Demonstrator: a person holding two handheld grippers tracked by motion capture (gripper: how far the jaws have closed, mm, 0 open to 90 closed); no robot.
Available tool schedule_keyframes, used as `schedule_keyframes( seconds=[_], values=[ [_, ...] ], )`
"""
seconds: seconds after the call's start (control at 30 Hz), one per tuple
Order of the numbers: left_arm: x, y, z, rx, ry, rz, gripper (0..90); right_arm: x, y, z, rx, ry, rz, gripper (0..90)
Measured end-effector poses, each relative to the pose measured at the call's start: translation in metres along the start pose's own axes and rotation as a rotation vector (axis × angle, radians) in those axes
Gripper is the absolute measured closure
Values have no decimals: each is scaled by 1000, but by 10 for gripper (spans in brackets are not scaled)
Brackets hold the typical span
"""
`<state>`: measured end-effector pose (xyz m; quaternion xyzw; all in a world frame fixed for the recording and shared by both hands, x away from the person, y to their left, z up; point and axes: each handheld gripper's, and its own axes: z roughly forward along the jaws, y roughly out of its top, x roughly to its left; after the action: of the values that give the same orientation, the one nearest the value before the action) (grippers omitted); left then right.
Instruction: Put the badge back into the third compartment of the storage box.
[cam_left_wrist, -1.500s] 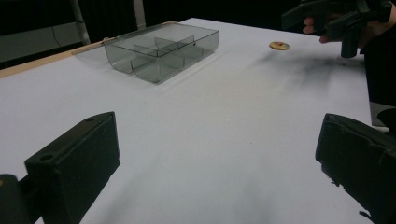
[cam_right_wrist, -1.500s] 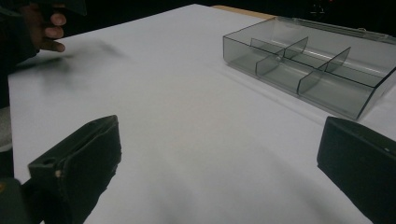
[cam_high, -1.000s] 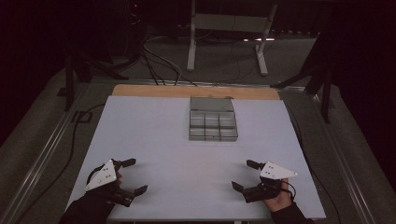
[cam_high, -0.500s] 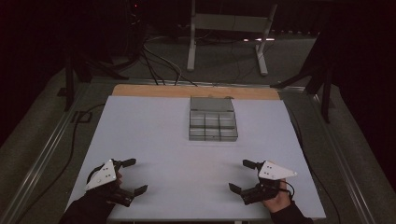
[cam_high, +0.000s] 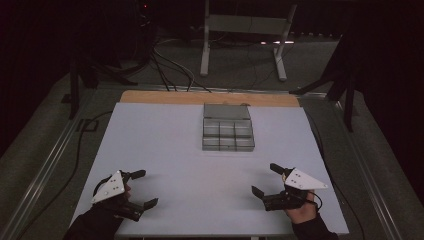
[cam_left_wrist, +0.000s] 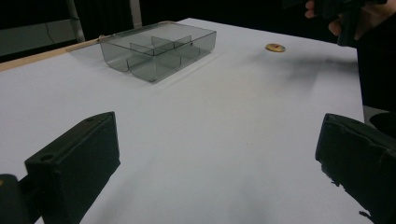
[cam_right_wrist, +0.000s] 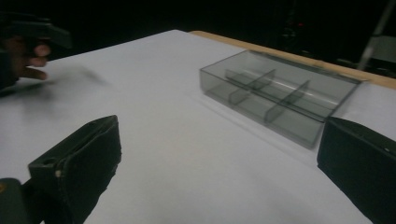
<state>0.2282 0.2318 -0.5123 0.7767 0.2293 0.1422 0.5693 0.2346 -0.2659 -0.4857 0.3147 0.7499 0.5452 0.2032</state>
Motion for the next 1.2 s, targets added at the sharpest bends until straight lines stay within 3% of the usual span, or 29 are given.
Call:
schedule_keyframes(
  seconds=[0.1,0.3,0.73,1.2],
  values=[
    [0,0,0,-1,8,2,2,-5,0,-1,11,-32,36,0],
    [1,0,-1,-4,19,-2,2,-14,0,-6,12,-112,48,0],
    [1,1,-2,-10,19,-4,2,-30,-6,-12,91,-249,95,0],
    [1,0,-1,-5,16,-8,2,-46,-12,-22,172,-327,204,0]
  ],
)
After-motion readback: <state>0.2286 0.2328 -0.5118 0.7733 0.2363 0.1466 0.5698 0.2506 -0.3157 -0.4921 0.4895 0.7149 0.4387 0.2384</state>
